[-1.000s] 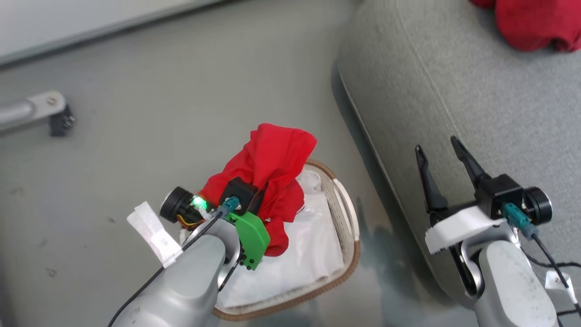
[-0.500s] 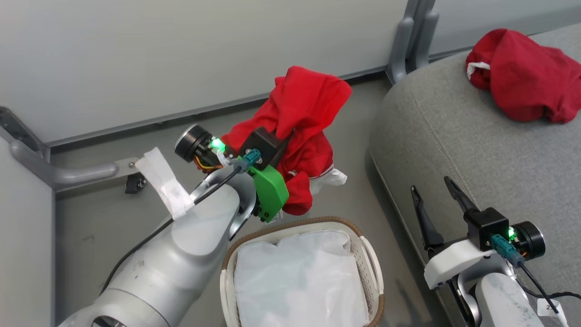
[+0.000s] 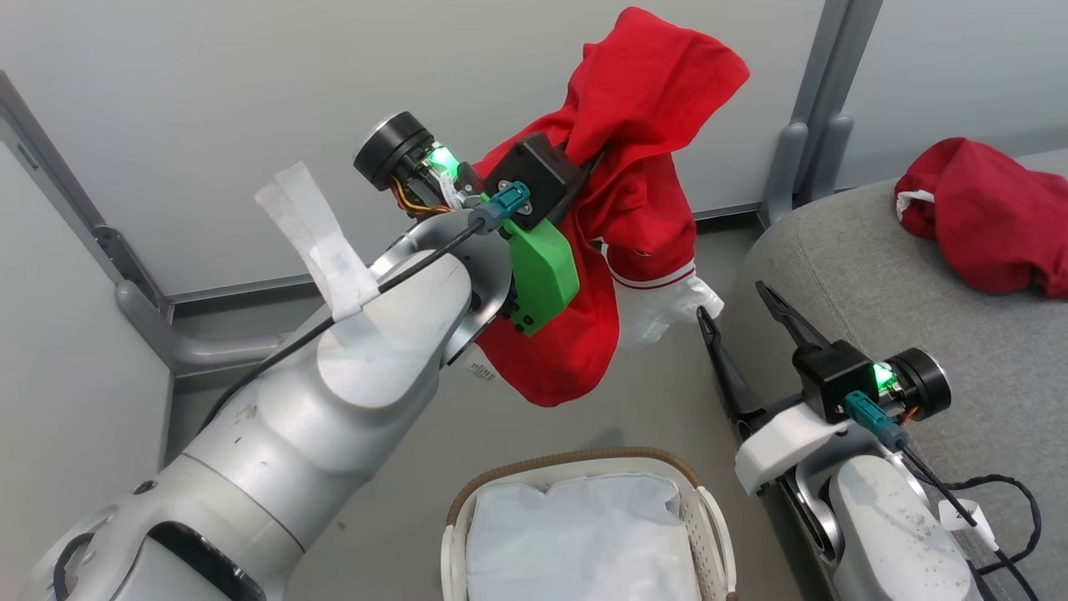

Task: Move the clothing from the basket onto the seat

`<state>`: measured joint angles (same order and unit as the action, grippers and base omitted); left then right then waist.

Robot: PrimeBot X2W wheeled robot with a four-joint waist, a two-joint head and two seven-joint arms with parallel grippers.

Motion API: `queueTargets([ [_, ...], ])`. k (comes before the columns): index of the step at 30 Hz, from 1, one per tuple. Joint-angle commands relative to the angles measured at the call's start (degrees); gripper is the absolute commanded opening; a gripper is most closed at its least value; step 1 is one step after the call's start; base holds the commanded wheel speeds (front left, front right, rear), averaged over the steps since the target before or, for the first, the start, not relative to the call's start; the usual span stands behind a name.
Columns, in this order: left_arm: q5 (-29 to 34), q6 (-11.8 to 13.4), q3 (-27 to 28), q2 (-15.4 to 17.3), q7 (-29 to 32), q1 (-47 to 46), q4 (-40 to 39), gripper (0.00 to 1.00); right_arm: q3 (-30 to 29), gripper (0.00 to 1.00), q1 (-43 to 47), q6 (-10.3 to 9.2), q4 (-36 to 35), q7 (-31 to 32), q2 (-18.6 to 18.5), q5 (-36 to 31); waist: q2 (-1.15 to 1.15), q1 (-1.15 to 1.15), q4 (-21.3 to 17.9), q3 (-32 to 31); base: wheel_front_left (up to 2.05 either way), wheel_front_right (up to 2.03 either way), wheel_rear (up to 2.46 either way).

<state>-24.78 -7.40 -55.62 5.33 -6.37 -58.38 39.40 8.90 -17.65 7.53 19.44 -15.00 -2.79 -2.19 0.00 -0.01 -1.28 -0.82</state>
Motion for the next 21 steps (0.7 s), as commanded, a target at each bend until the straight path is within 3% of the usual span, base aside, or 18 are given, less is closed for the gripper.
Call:
queueTargets([
  [1, -0.53, -0.13, -0.36, 0.49, 0.28, -0.9, -0.75, 0.0, 0.32, 1.0, -1.03, -0.08, 0.63, -0.28, -0.21, -0.6, 0.0, 0.01, 0.45, -0.17, 0.0, 0.0, 0.0],
  [12, -1.97, -0.07, -2.9, 0.97, 1.07, -0.36, -5.07, 0.0, 1.17, 1.0, -8.79, -0.08, 11.87, -0.28, -0.57, -4.86, 0.0, 0.01, 2.53, 0.03, 0.0, 0.0, 0.0],
  [21, -2.45, -0.07, -4.75, 0.59, 1.42, 0.87, -7.2, 0.0, 12.41, 1.0, -15.94, -0.08, 19.51, -0.28, -4.39, 2.52, 0.0, 0.01, 3.74, -0.02, 0.0, 0.0, 0.0],
])
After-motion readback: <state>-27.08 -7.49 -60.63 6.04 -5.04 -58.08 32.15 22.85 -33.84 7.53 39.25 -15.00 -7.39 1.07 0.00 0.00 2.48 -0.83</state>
